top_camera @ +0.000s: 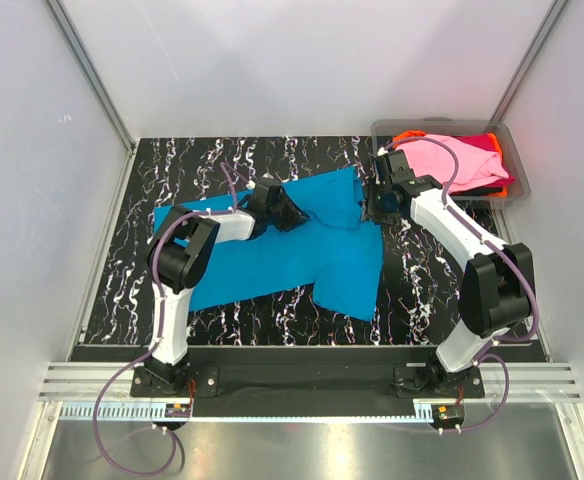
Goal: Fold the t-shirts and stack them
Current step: Fold the tshirt
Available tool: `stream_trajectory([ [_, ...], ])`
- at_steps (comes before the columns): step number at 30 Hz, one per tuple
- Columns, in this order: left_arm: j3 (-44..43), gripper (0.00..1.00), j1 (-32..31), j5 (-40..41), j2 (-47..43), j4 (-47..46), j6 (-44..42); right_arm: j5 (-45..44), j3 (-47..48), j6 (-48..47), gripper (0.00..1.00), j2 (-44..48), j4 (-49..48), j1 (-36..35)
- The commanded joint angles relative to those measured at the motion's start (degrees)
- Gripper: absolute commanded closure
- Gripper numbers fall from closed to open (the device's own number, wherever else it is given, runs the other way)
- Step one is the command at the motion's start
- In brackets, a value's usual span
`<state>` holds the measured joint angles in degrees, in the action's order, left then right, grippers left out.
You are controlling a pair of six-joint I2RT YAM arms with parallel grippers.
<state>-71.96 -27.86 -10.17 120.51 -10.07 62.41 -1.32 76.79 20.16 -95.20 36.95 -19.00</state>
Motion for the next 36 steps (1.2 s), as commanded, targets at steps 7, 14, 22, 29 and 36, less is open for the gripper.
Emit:
stream_trajectory([
  [7,-5.6,0.75,0.0,1.8,3.4,-0.7,1.9,0.7,-0.2,-1.3,0.53,2.1,-2.7,0.8],
  [14,-7.6,0.74,-0.3,2.5,4.9,1.7,2.5,1.1,-0.5,-1.4,0.54,2.2,-2.7,1.3],
  [22,-10.5,0.71,-0.8,4.6,5.3,7.9,1.5,1.1,-1.3,-1.1,0.55,2.4,-3.0,1.4],
  [29,-16.4,0.76,-1.2,8.1,7.4,18.8,-1.6,1.1,-1.3,-0.7,0.55,2.5,-3.2,1.5],
  [36,-22.3,0.80,-1.8,11.6,10.2,28.1,-2.8,2.5,-2.1,0.1,0.56,3.0,-3.0,1.4],
])
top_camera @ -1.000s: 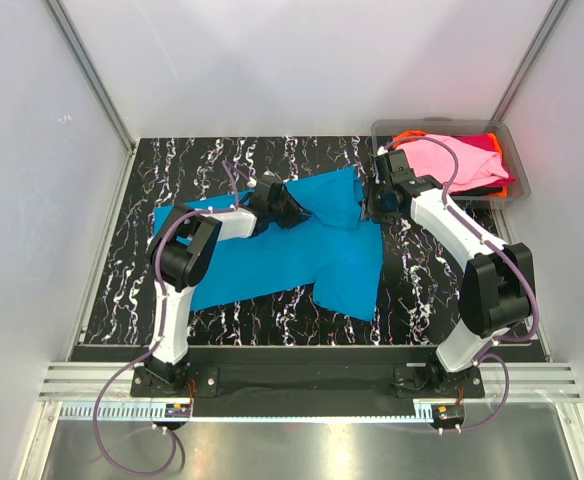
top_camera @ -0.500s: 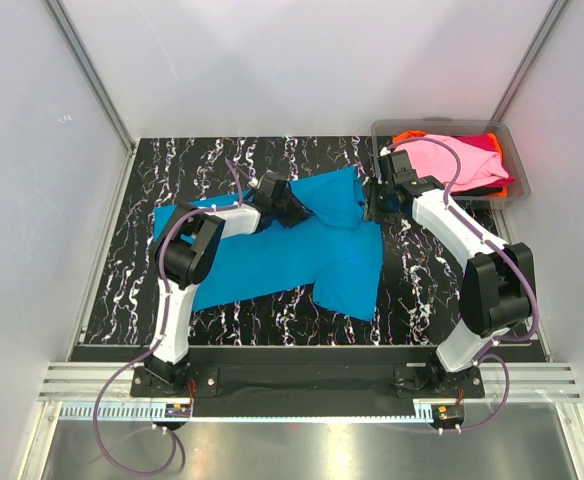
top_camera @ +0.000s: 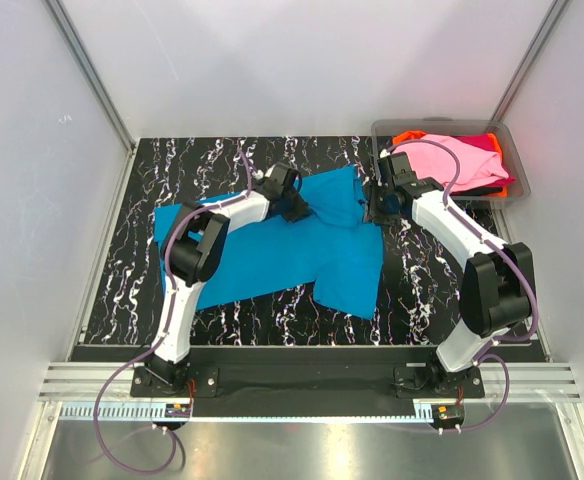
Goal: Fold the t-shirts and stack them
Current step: Fold the tshirt
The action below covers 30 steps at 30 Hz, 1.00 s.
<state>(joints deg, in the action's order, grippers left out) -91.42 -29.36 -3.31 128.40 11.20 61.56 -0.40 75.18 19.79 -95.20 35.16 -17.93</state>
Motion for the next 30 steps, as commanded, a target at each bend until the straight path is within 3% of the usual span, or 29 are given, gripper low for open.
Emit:
stream_trajectory([
  [1,-3.4,0.80,-0.3,5.3,2.5,8.6,-2.1,1.5,-0.6,0.5,0.56,3.1,-1.2,0.4],
  [3,-5.1,0.80,-0.6,6.7,3.0,10.3,-2.8,1.5,-0.8,0.8,0.56,3.4,-1.3,0.4],
  [11,-9.7,1.00,-1.2,9.6,2.9,15.3,-7.9,2.3,-1.3,1.7,0.57,3.7,-1.4,0.5],
  [15,-9.7,1.00,-1.7,11.3,-0.2,16.0,-12.5,2.8,-1.0,1.7,0.58,2.8,-1.5,0.4],
  [21,-8.6,1.00,-2.1,12.1,-5.6,16.1,-17.7,5.1,0.9,3.1,0.69,-0.1,-2.6,0.3],
  [30,-8.1,1.00,-2.1,5.4,-7.1,16.0,-19.8,7.3,5.6,3.9,0.68,-5.4,-2.6,0.0],
])
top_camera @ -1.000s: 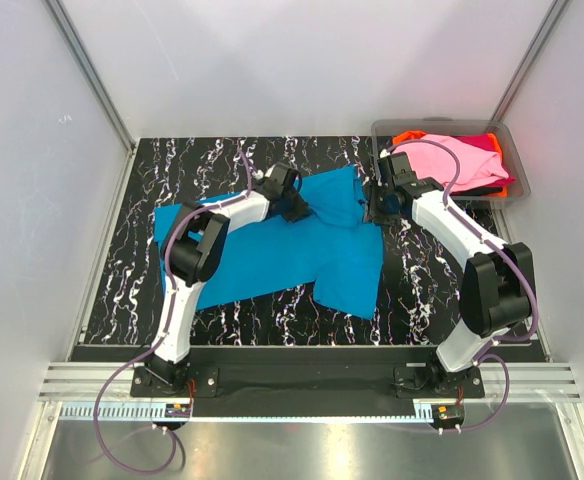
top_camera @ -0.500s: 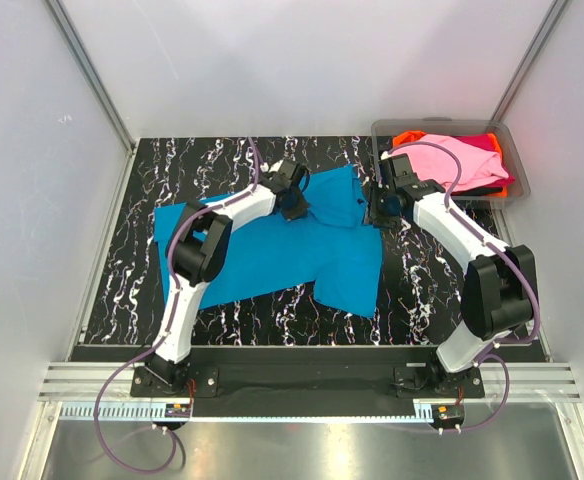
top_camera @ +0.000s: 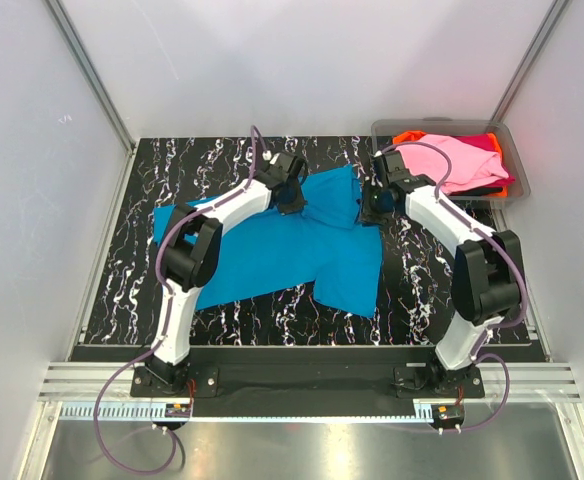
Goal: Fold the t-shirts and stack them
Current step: Fold the tshirt
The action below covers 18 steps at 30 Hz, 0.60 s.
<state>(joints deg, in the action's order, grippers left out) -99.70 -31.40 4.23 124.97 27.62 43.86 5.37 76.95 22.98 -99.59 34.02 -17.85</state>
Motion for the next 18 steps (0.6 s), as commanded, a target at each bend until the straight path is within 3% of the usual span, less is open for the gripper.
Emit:
stream_trajectory([
  [1,0.6,1.00,0.0,-2.4,-4.3,-0.3,-2.2,1.4,4.3,0.6,0.68,-1.8,-1.5,-0.2],
  [10,4.2,1.00,1.5,-7.3,-5.4,-0.2,-1.7,0.4,6.2,0.2,0.68,-5.6,-1.3,-0.3],
  [18,4.0,1.00,3.0,-12.2,-4.2,0.0,-2.2,-2.4,9.9,-0.7,0.60,-12.1,-1.4,-0.6],
])
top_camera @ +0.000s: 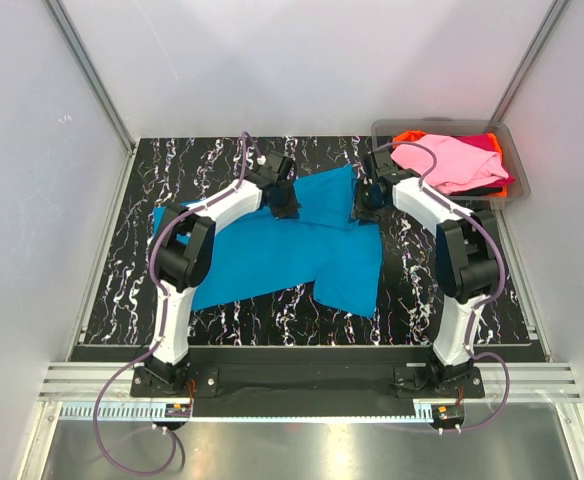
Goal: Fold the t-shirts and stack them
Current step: Fold the tshirt
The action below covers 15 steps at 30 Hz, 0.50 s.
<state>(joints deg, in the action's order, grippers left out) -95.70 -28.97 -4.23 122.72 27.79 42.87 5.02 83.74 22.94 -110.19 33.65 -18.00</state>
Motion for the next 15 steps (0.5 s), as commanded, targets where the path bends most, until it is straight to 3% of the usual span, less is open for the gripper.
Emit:
stream_trajectory([
  [1,0.2,1.00,0.7,-4.0,-2.0,-0.2,-1.5,-2.5,3.4,-0.9,0.60,-2.6,-1.1,-0.5],
  [3,0.2,0.96,0.8,-4.8,-2.0,-0.1,-2.5,-2.8,4.5,-1.4,0.59,-3.7,-1.0,-0.6],
  [8,0.1,0.72,0.8,-5.7,-1.8,-0.3,-3.9,-4.7,6.6,-2.4,0.59,-7.0,-1.7,-1.2],
  [11,-0.4,0.63,0.8,-6.1,-1.3,-0.3,-4.3,-6.4,7.7,-2.5,0.60,-8.3,-1.7,-1.5],
  [15,-0.6,0.60,0.8,-6.8,-0.3,-0.3,-3.6,-7.7,7.4,-2.4,0.62,-8.5,-1.8,-1.5],
])
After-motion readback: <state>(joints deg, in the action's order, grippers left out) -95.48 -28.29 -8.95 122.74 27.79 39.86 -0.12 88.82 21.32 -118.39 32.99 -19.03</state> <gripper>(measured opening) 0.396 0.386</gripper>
